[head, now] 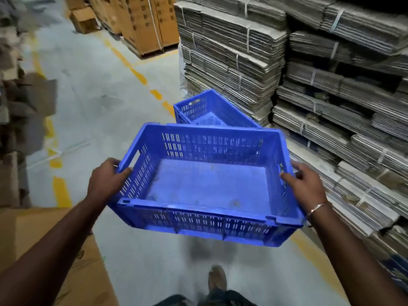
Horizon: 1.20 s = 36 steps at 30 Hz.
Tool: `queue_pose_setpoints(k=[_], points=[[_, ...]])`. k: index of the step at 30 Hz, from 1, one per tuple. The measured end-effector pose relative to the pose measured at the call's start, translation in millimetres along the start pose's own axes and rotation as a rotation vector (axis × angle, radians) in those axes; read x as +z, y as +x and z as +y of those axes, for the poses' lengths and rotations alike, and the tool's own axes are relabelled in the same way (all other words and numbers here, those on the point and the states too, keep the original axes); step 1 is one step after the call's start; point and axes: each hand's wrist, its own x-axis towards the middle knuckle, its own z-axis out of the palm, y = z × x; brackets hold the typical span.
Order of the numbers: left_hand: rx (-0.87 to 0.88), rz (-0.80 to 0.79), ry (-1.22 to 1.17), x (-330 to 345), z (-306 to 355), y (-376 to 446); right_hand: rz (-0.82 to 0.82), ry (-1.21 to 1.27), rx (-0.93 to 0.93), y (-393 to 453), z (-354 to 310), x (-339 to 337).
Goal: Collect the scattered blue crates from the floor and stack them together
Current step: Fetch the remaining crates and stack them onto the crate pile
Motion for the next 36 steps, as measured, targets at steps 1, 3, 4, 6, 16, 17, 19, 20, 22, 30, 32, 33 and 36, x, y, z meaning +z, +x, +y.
queue_pose_setpoints(k=[1,3,4,6,16,17,19,20,22,30,32,33,36], points=[[0.011,0.005,0.012,-0.8,5.9,21.2,0.005,-0.011,-0.009,14.8,-5.6,6.6],[0.038,-0.001,0.012,-1.0,15.8,62.7,0.015,-0.022,-0.012,40.6,-21.0,20.0],[0.056,-0.008,0.000,0.1,19.6,83.4,0.026,-0.020,-0.010,52.4,-29.1,26.8],[0.094,-0.018,-0.025,2.4,27.2,125.4,0.055,-0.032,-0.015,76.7,-41.0,41.7],[0.270,-0.133,-0.094,20.6,74.9,357.4,0.284,-0.020,0.108,162.8,-93.0,149.0],[0.295,-0.142,-0.101,20.3,78.7,379.5,0.309,-0.013,0.124,166.0,-98.0,159.7],[0.358,-0.170,-0.096,19.5,89.9,423.3,0.363,0.001,0.144,172.4,-108.7,179.1],[0.388,-0.183,-0.088,19.5,97.6,443.6,0.383,0.012,0.145,176.5,-113.2,187.8],[0.445,-0.207,-0.082,24.4,114.5,477.5,0.411,0.042,0.159,183.9,-118.6,201.5],[0.580,-0.293,-0.041,79.0,176.1,567.3,0.525,0.055,0.214,231.0,-116.1,222.8],[0.592,-0.313,-0.045,95.3,188.8,580.6,0.532,0.070,0.229,243.1,-115.0,223.1],[0.610,-0.316,-0.044,102.8,198.2,586.9,0.545,0.084,0.230,249.5,-114.6,223.5],[0.636,-0.320,-0.017,119.6,220.1,606.1,0.576,0.103,0.244,267.3,-109.7,227.2]])
